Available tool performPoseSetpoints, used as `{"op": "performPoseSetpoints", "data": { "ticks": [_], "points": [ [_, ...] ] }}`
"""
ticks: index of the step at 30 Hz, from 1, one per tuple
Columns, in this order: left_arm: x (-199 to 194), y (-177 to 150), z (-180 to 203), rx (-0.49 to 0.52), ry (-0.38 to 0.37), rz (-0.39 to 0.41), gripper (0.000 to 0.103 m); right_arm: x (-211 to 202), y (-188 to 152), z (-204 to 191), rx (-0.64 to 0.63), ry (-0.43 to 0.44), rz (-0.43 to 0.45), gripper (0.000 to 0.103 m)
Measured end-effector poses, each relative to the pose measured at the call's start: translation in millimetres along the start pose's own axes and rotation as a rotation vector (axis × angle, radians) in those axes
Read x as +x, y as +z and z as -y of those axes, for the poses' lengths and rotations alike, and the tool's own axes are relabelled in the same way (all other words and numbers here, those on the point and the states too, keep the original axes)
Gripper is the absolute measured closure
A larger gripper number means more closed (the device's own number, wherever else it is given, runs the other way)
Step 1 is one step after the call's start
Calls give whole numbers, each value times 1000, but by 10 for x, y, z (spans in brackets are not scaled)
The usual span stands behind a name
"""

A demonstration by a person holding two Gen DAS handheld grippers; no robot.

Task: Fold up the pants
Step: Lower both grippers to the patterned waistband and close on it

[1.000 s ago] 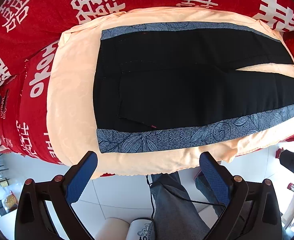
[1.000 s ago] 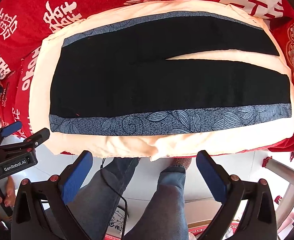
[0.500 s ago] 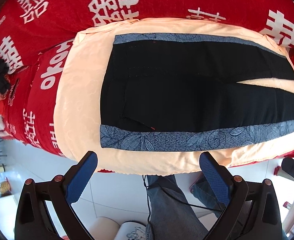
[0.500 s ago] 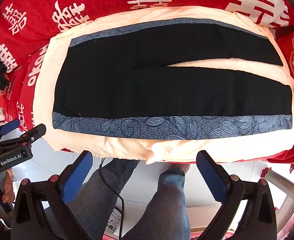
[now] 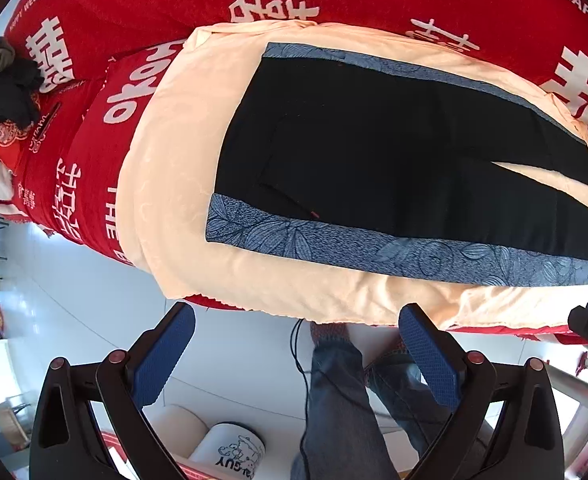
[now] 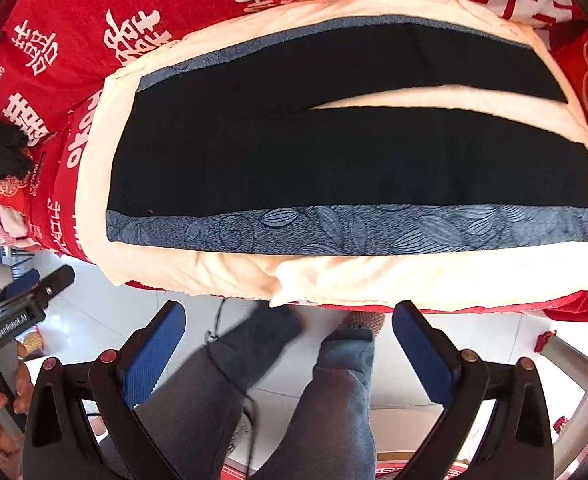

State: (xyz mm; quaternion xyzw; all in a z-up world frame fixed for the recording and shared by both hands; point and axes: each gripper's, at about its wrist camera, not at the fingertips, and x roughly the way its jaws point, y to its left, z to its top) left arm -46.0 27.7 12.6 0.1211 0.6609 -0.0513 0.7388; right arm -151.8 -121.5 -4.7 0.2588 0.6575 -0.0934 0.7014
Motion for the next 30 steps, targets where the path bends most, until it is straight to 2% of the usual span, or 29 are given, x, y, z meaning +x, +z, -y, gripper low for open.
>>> {"op": "performPoseSetpoints", "data": {
  "ticks": [7, 14, 22, 26, 30],
  "points": [
    [553, 154, -226, -1, -20, -29, 1, 417, 57, -185, 50, 126, -4, 0],
    [1025, 266, -300, -10, -53, -46, 1, 943, 88, -381, 96, 178, -32, 0],
    [1306, 251, -268, -3, -95, -57, 1, 1398, 43, -446, 168, 365, -68, 0],
    [1386, 219, -271, -7, -113, -66, 1, 1559, 53, -458, 182, 396, -69, 0],
    [1426, 205, -286, 12, -101, -68, 1, 1677, 81, -453, 209, 457, -59, 0]
  ]
}}
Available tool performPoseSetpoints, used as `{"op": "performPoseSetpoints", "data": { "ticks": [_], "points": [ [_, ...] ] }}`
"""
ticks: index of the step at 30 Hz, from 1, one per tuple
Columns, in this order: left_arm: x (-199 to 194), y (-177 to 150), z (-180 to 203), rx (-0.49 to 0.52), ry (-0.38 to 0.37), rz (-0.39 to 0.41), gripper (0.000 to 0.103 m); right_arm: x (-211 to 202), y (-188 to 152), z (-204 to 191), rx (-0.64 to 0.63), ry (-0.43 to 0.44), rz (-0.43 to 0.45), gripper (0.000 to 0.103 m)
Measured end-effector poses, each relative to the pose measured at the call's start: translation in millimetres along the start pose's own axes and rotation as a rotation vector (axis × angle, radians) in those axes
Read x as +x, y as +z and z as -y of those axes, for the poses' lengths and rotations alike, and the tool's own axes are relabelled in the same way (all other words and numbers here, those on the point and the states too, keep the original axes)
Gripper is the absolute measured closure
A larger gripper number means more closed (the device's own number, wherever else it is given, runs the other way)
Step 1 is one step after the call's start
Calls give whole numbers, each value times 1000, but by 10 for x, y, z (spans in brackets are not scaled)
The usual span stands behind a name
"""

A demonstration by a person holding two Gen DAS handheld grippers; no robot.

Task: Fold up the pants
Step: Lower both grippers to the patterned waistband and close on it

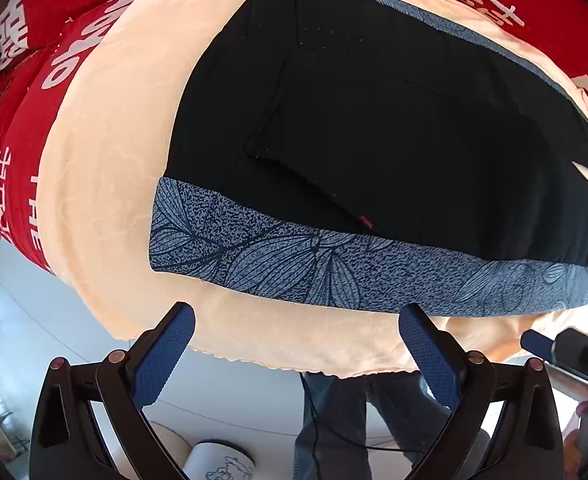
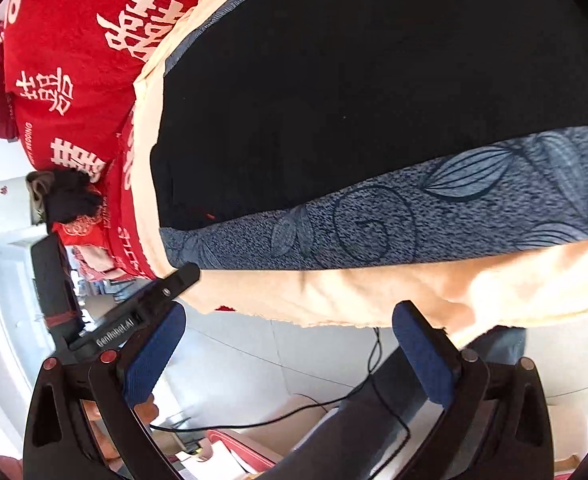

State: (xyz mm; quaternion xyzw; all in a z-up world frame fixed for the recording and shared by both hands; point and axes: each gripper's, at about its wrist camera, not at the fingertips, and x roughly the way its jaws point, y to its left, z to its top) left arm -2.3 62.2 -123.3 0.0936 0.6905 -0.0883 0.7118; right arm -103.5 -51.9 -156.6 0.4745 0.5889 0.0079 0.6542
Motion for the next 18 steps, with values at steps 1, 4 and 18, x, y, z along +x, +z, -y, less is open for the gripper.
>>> {"op": "performPoseSetpoints", "data": {
  "ticks": [1, 4, 18],
  "points": [
    [6, 6, -9, 2, 2, -3, 1, 12, 3, 16, 10, 17, 3, 0],
    [33, 6, -20, 13, 2, -7, 1, 60, 23, 46, 39, 50, 13, 0],
    [56, 86, -397, -113, -267, 59, 1, 326, 16, 102, 27, 138, -27, 36]
  ]
}}
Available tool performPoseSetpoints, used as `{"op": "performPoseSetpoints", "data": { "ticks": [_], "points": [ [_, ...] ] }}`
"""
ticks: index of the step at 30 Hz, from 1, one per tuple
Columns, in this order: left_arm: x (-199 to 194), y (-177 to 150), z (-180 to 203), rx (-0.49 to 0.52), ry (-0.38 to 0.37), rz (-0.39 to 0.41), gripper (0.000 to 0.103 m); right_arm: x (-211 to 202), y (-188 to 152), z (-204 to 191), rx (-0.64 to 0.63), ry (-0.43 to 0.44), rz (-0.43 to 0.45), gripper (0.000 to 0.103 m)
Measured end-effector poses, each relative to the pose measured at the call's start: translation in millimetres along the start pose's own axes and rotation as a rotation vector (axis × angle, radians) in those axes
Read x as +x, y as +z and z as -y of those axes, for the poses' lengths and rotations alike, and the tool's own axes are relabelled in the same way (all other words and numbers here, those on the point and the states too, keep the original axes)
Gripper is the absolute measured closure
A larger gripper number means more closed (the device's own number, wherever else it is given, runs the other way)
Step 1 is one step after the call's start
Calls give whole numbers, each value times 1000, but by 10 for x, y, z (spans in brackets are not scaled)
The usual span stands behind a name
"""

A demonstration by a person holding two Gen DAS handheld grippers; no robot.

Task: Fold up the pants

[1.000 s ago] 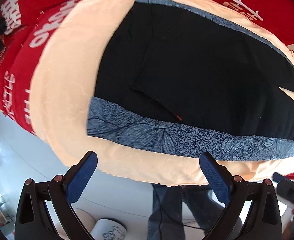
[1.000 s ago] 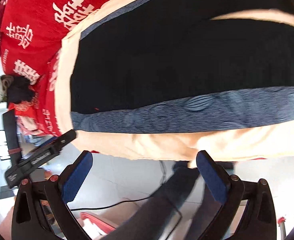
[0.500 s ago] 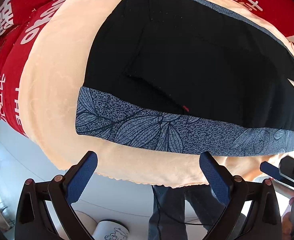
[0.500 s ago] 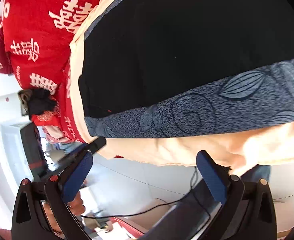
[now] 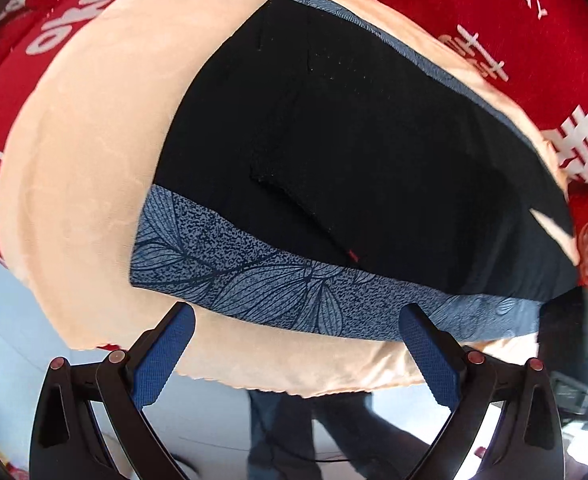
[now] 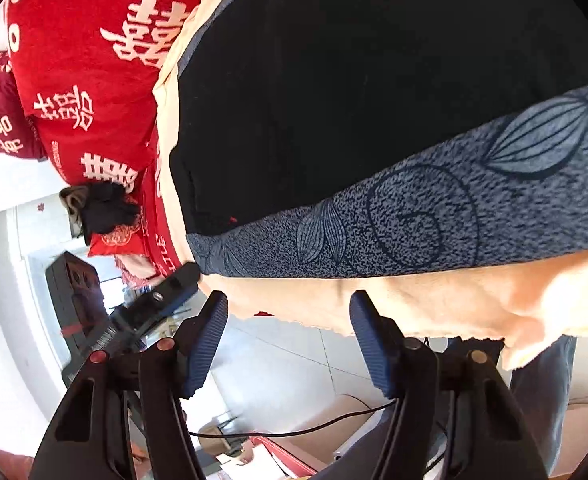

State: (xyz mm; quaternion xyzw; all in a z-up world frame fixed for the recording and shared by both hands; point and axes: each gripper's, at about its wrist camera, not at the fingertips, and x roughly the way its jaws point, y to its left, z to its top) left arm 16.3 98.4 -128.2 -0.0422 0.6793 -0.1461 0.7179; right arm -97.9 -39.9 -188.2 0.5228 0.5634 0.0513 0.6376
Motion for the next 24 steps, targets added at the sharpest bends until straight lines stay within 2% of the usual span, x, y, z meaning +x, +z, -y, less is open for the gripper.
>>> {"op": "performPoseSetpoints", "data": {
  "ticks": [6, 7, 8, 9, 10, 13, 15, 16, 17, 19, 20, 22, 24],
  "points": [
    [53, -83, -123, -52, -62, -9, 1, 286, 125, 159, 15, 10, 0, 36],
    [67, -120, -128, -63, -67, -13, 1, 303, 150, 179, 27, 24, 14, 40],
    [114, -144, -138, -82, -77, -22, 1, 313, 184, 189, 42, 51, 26, 70],
    [145, -160, -163, -102, -99, -32, 1, 311, 212, 183, 51, 63, 32, 88],
    [177, -167, -175, -124, -138, -46, 1, 250, 236, 114, 43, 68, 61, 91],
    [227, -90, -117, -162, -238, -42, 1, 14, 194, -203, -50, 101, 103, 92],
    [251, 24, -92, -222, -321, -10, 1, -117, 155, -335, -81, 140, 104, 92],
    [254, 81, -86, -252, -350, 14, 8, -171, 129, -396, -95, 158, 99, 92],
    [262, 142, -91, -280, -364, 35, 23, -204, 114, -438, -111, 160, 92, 92],
    [311, 217, -103, -309, -349, 40, 25, -200, 97, -436, -130, 143, 64, 92],
    [331, 228, -107, -308, -340, 43, 27, -184, 91, -378, -132, 106, 42, 90],
    [378, 226, -79, -267, -311, 23, 31, -215, 59, -166, -105, 60, 31, 89],
    [391, 201, -66, -229, -297, 15, 31, -312, 21, 104, -45, 22, 50, 75]
  ]
}}
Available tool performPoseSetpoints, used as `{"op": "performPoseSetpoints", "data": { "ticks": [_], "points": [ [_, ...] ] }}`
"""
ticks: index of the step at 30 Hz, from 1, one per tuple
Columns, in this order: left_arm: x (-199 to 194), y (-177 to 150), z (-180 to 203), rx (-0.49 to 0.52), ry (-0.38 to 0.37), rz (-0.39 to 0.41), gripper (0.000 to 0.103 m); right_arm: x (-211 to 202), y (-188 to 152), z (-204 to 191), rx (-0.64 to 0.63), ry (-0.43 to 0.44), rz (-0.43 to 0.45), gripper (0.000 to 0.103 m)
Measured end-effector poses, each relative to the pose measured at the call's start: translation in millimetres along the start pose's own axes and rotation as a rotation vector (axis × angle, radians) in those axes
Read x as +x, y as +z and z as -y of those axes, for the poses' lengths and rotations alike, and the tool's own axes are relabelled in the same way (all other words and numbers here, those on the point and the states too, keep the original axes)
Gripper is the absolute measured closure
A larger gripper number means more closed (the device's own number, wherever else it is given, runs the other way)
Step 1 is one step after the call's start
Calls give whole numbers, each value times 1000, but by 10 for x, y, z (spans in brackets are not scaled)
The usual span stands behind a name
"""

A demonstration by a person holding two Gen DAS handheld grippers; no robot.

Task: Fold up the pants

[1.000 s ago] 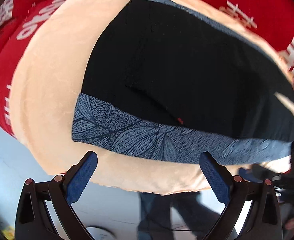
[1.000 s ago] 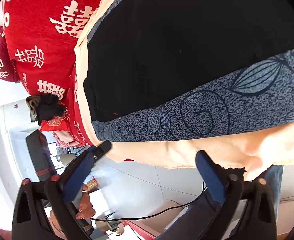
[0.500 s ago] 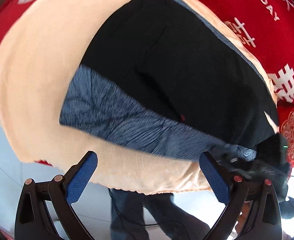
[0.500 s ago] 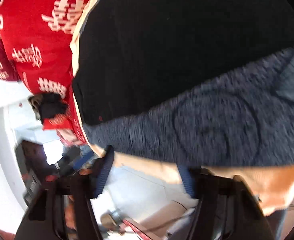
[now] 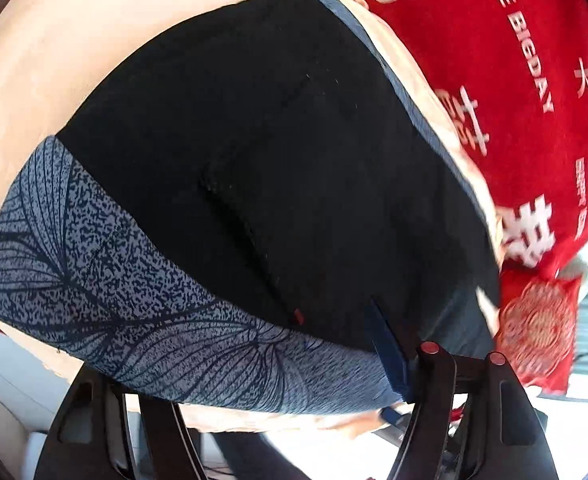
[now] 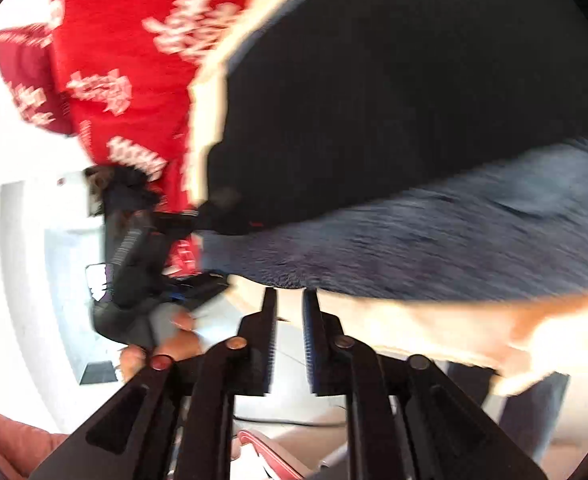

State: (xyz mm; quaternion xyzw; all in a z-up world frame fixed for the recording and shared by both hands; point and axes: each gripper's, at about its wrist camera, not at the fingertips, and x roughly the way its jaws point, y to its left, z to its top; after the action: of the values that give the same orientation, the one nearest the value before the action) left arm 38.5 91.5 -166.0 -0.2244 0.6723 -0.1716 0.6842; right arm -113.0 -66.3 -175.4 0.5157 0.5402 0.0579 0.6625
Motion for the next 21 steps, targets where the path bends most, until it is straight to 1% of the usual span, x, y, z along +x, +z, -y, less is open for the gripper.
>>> {"op": "performPoseSetpoints", "data": {
  "ticks": [1, 2, 4, 6, 7, 10, 11, 12, 13, 14, 15, 16, 17, 18, 19, 21],
  "points": [
    [2, -10, 10, 10, 5, -7, 31, -106, -36, 186, 48, -19, 28, 64],
    [10, -29, 15, 20, 10, -15, 31, -190, -64, 306, 78, -27, 53, 58],
    [-5, -21, 57, 36, 17, -25, 31, -341, -107, 496, 130, -33, 95, 57],
    [-2, 1, 135, 59, 27, -32, 31, -504, -146, 700, 194, -11, 146, 57],
    [-14, 1, 146, 71, 33, -35, 31, -536, -149, 740, 211, 2, 162, 57],
    [-31, -8, 148, 95, 52, -41, 31, -652, -152, 938, 263, 87, 230, 57],
    [-33, -3, 144, 100, 67, -38, 44, -647, -140, 986, 283, 114, 242, 57],
    [-7, 5, 162, 105, 88, -41, 53, -629, -127, 1043, 315, 159, 254, 57],
    [8, 8, 148, 102, 100, -49, 64, -605, -147, 1074, 336, 187, 261, 57],
    [-33, -10, 96, 89, 96, -46, 69, -603, -146, 1101, 370, 215, 274, 64],
    [-56, -2, 87, 76, 93, -43, 70, -621, -149, 1106, 392, 213, 291, 76],
    [-92, 4, 105, 73, 101, -37, 74, -680, -149, 1077, 408, 185, 308, 97],
    [-153, 14, 155, 83, 117, -24, 76, -727, -132, 1018, 402, 157, 320, 97],
    [-211, 24, 209, 93, 127, -14, 76, -832, -83, 906, 372, 121, 333, 98],
    [-280, 35, 264, 98, 131, -2, 76, -919, -56, 821, 345, 101, 333, 99],
    [-422, 99, 404, 97, 127, 21, 76, -1084, 121, 532, 258, 65, 321, 99]
  ]
}}
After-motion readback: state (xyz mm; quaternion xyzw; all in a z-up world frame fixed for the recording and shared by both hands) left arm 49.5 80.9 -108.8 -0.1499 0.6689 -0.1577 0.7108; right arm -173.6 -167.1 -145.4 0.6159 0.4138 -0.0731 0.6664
